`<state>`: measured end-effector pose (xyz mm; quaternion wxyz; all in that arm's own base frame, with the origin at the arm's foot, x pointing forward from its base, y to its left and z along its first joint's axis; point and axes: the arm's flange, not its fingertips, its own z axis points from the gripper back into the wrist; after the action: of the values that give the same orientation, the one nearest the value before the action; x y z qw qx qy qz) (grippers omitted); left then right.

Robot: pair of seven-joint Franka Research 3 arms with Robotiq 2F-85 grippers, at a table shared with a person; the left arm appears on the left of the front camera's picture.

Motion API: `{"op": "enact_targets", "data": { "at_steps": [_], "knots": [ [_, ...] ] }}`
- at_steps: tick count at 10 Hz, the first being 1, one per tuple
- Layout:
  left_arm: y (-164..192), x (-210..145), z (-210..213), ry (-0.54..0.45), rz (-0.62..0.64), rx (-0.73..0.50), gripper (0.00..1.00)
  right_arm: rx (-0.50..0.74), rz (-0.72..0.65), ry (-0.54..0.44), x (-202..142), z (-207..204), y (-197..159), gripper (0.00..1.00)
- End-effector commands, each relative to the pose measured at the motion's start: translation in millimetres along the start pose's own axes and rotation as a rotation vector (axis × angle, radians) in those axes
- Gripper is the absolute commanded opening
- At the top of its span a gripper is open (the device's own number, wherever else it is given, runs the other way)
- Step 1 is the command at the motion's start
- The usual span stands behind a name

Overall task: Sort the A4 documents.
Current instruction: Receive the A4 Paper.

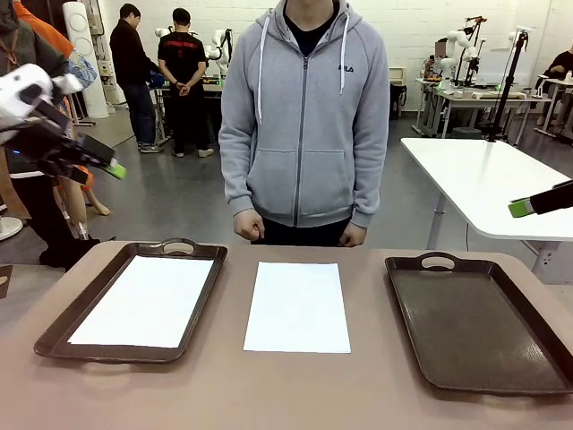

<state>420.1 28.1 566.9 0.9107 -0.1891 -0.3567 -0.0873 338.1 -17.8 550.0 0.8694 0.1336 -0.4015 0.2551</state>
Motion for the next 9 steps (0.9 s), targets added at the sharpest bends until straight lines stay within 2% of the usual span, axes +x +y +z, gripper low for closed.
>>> {"op": "enact_targets", "data": {
  "at_steps": [1,2,4,7,9],
  "knots": [
    [5.0,-16.3,13.1,-0.069,-0.13,-0.161,1.0,0.008,-0.001,-0.001,-0.3,-1.9,-0.2,1.0],
    [1.8,-15.7,19.3,-0.066,-0.19,-0.189,1.0,0.008,-0.001,-0.001,-0.3,-1.9,-0.2,1.0],
    [-6.4,-8.8,25.0,-0.05,-0.297,-0.155,1.0,0.008,-0.001,-0.001,-0.3,-1.9,-0.2,1.0],
    [-13.1,1.5,-2.7,0.089,-0.35,-0.181,1.0,0.008,-0.001,-0.001,-0.3,-1.9,-0.2,1.0],
    [-18.0,4.1,-5.3,0.114,-0.38,-0.207,1.0,0.008,-0.001,-0.001,-0.3,-1.9,-0.2,1.0]
  ]
}}
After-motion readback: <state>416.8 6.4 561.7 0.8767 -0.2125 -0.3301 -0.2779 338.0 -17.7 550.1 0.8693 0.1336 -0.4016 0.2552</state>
